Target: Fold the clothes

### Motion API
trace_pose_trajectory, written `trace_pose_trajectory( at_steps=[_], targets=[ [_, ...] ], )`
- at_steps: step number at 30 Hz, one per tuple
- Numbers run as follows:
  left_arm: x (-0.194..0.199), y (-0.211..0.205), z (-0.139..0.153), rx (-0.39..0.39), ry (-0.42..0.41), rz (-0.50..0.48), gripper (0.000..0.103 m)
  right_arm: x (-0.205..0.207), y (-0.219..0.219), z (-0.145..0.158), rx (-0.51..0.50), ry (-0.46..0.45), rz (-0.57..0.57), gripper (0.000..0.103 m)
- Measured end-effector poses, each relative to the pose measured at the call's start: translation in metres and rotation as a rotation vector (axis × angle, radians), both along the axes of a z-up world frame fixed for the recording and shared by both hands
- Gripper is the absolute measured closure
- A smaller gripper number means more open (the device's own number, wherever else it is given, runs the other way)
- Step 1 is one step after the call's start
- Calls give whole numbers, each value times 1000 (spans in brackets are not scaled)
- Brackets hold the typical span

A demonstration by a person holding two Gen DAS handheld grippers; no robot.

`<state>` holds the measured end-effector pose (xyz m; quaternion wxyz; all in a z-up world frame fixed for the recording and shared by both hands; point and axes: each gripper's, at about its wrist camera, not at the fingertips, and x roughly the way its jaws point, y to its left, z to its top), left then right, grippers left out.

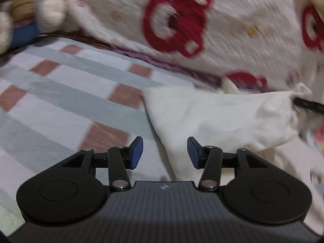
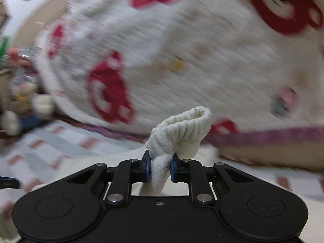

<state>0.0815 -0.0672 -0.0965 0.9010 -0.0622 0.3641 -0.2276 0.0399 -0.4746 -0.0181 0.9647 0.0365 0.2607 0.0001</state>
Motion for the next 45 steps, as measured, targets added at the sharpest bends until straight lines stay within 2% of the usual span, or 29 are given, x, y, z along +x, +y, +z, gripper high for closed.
trace_pose_trajectory(
  at_steps=[4, 7, 10, 12, 14, 17, 19, 21, 24, 28, 34, 37, 41, 42, 43, 44, 45],
  targets=[
    [-5, -31, -12, 82, 1, -137, 54, 3, -24, -42, 10, 115, -44, 82],
    [-10, -52, -22, 119, -4, -229, 51, 2, -33, -56, 70, 127, -75, 81],
    [-20, -73, -30, 195, -55, -285, 47, 8, -29, -51, 79, 105, -57, 81],
    [-26, -84, -35, 259, -99, -293, 45, 6, -23, -42, 76, 67, -23, 81],
    [-29, -91, -39, 322, -129, -269, 45, -2, -24, -28, 115, -6, 13, 81],
    [-27, -92, -43, 399, -141, -191, 45, -16, -34, -23, 179, -58, -19, 81],
    [-22, -86, -43, 414, -128, -136, 43, -19, -44, -39, 160, 12, -64, 81],
    [-15, -77, -44, 388, -95, -84, 43, -17, -58, -66, 161, 108, -114, 81],
    [-10, -65, -44, 349, -55, -37, 43, -17, -75, -97, 239, 200, -162, 81],
    [-10, -63, -45, 360, -54, -31, 43, -20, -75, -107, 263, 209, -167, 81],
    [-8, -64, -44, 346, -42, -22, 43, -11, -67, -88, 181, 133, -112, 81],
    [-7, -62, -44, 334, -29, -27, 43, -8, -72, -95, 165, 152, -113, 80],
    [-8, -63, -44, 337, -13, -39, 42, -6, -81, -107, 151, 190, -120, 62],
    [-9, -63, -43, 341, -10, -40, 42, -9, -84, -110, 160, 197, -138, 55],
    [-9, -63, -42, 343, -7, -43, 42, -14, -87, -113, 166, 195, -170, 41],
    [-10, -63, -41, 343, -2, -46, 42, -20, -90, -114, 175, 190, -210, 35],
    [-12, -62, -38, 329, 3, -60, 42, -25, -95, -114, 205, 188, -234, 35]
  ],
)
